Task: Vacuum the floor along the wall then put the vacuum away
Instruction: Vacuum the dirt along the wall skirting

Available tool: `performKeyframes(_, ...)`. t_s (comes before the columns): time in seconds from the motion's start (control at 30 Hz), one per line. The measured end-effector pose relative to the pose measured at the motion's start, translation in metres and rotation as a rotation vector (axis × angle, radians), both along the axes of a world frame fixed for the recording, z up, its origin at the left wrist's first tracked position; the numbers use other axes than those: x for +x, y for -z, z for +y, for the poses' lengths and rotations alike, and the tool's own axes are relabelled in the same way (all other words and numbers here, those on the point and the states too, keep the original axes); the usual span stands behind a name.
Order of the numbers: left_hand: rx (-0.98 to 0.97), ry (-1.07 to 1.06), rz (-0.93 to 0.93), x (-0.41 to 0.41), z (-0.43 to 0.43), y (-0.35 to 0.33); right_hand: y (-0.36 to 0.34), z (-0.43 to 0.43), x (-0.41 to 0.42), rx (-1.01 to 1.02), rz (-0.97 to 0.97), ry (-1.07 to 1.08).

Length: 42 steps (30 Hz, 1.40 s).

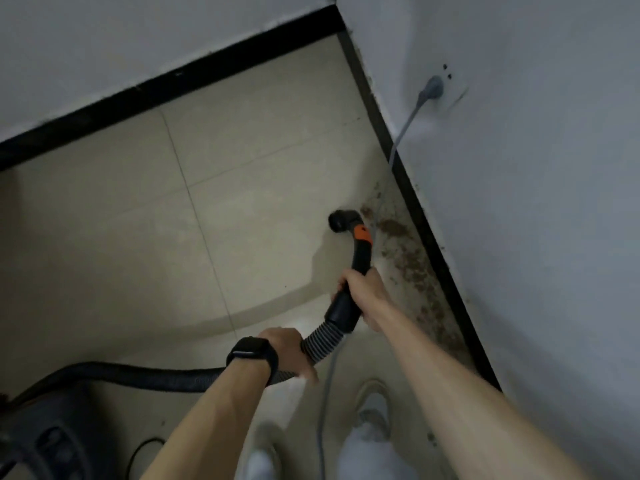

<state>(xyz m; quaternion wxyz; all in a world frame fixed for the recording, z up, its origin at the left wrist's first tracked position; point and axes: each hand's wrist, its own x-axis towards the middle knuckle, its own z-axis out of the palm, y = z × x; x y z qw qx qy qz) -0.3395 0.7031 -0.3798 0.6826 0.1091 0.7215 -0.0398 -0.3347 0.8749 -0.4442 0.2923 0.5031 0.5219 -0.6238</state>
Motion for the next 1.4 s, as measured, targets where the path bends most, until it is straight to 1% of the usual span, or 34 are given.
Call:
performKeyframes(0.07, -0.045, -0.010, -0.262, 0.000, 0.009, -0.011, -0.028, 0.005, 0.036, 0.046, -0.006, 0.128)
performKeyframes(0.1, -0.077, -0.068, -0.412, 0.002, 0.015, -0.016, -0.047, 0.008, 0.053, 0.054, -0.004, 0.184)
performKeyframes(0.13, -0.100, -0.127, -0.523, 0.004, 0.021, -0.020, -0.061, 0.010, 0.069, 0.076, -0.014, 0.233)
performKeyframes(0.17, -0.109, -0.157, -0.572, 0.008, 0.028, -0.022, -0.071, 0.013, 0.085, 0.102, -0.028, 0.269)
performKeyframes(0.27, -0.082, -0.184, -0.527, 0.022, 0.047, -0.017, -0.079, 0.024, 0.120, 0.132, -0.013, 0.328)
performKeyframes(0.3, -0.057, -0.182, -0.483, 0.024, 0.054, -0.013, -0.077, 0.026, 0.125, 0.146, -0.018, 0.344)
performKeyframes(0.33, -0.014, -0.162, -0.389, 0.026, 0.060, -0.006, -0.072, 0.028, 0.129, 0.162, -0.032, 0.366)
performKeyframes(0.43, 0.099, -0.036, 0.048, 0.026, 0.079, 0.004, -0.056, 0.034, 0.134, 0.170, -0.058, 0.429)
performKeyframes(0.47, 0.112, -0.049, 0.140, 0.025, 0.084, 0.008, -0.050, 0.036, 0.136, 0.155, -0.051, 0.449)
performKeyframes(0.5, 0.120, -0.080, 0.187, 0.024, 0.088, 0.013, -0.046, 0.038, 0.138, 0.142, -0.048, 0.466)
performKeyframes(0.57, 0.125, -0.116, 0.221, 0.017, 0.094, 0.023, -0.040, 0.040, 0.141, 0.125, -0.033, 0.476)
performKeyframes(0.67, 0.131, -0.065, 0.329, 0.004, 0.098, 0.046, -0.028, 0.041, 0.145, 0.147, 0.016, 0.424)
performKeyframes(0.77, 0.128, -0.044, 0.420, -0.011, 0.097, 0.081, -0.017, 0.040, 0.144, 0.181, 0.059, 0.419)
performKeyframes(0.9, 0.131, -0.044, 0.508, -0.027, 0.100, 0.131, -0.002, 0.038, 0.135, 0.177, 0.132, 0.498)
performKeyframes(1.03, 0.146, -0.073, 0.685, -0.039, 0.094, 0.184, 0.025, 0.032, 0.127, 0.202, 0.190, 0.531)
performKeyframes(1.07, 0.157, -0.051, 0.735, -0.044, 0.091, 0.195, 0.033, 0.031, 0.124, 0.223, 0.204, 0.527)
performKeyframes(1.17, 0.234, 0.127, 0.883, -0.060, 0.074, 0.225, 0.057, 0.027, 0.117, 0.284, 0.282, 0.475)
performKeyframes(1.2, 0.261, 0.156, 0.915, -0.064, 0.067, 0.231, 0.064, 0.025, 0.114, 0.306, 0.321, 0.452)
performKeyframes(1.27, 0.306, 0.169, 0.913, -0.073, 0.055, 0.239, 0.076, 0.018, 0.106, 0.345, 0.375, 0.418)
performKeyframes(1.33, 0.358, 0.220, 0.910, -0.087, 0.041, 0.242, 0.084, 0.011, 0.093, 0.353, 0.404, 0.445)
performKeyframes(1.4, 0.365, 0.234, 0.962, -0.108, 0.025, 0.238, 0.092, 0.005, 0.078, 0.363, 0.430, 0.446)
